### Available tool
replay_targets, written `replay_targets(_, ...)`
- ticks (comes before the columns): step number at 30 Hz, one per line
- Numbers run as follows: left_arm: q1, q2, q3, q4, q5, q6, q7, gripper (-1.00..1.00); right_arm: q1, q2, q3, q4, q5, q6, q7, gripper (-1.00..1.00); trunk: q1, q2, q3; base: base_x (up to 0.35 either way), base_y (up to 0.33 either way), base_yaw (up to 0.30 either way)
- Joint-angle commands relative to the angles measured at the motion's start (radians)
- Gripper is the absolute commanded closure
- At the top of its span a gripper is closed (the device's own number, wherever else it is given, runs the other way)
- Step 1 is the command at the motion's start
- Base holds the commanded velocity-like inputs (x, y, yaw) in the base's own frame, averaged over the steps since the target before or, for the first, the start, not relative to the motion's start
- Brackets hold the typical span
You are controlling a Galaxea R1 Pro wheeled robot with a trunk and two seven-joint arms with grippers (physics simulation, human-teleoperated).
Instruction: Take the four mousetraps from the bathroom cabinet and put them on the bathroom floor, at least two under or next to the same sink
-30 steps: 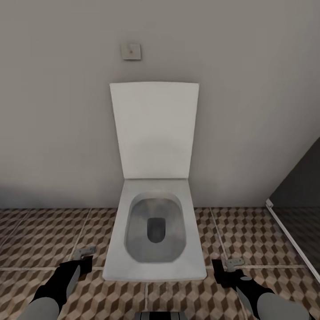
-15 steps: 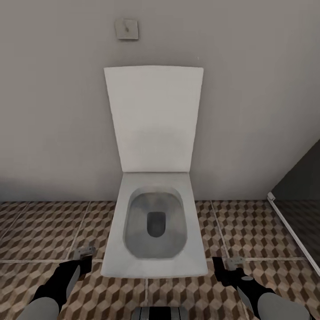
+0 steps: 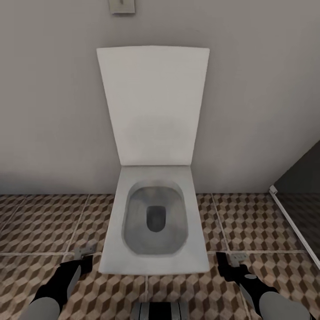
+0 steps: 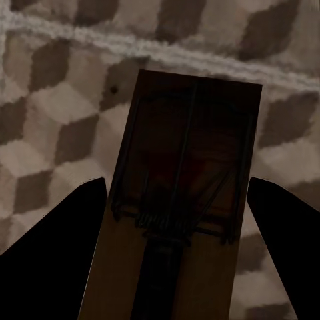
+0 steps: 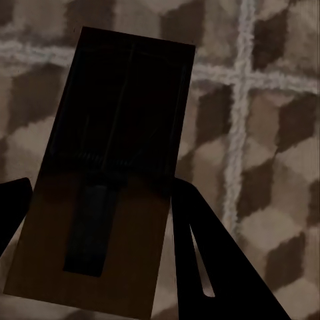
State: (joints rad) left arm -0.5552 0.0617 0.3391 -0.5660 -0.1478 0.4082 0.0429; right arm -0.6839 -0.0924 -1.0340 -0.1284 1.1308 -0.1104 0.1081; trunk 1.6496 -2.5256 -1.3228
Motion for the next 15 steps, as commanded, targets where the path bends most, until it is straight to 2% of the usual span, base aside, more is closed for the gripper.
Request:
replay_targets(1, 0.0, 0.0, -0.001, 0.0, 0.0, 0.0, 0.0, 1.0, 0.0, 0.0, 0.0, -0.003, -0.004, 0.0, 0.004, 1.0, 0.0, 0.0, -0.004, 0.0, 0.0, 0.0)
replay_targets(9, 0.0, 0.006, -0.003, -0.01, 0.002, -0.004, -0.001, 1.0, -0.008, 0.0, -0.001, -0.055, -0.008, -0.002, 0.005, 1.0, 0.004, -0.002, -0.035, 0.0, 0.0, 0.0)
replay_targets(15, 0.0, 0.007, -0.003, -0.102, 0.004, -0.005, -0.005, 1.0, -0.051, 0.0, -0.001, -0.099, -0.018, -0.003, 0.018, 1.0, 0.007, -0.004, -0.058, 0.0, 0.0, 0.0)
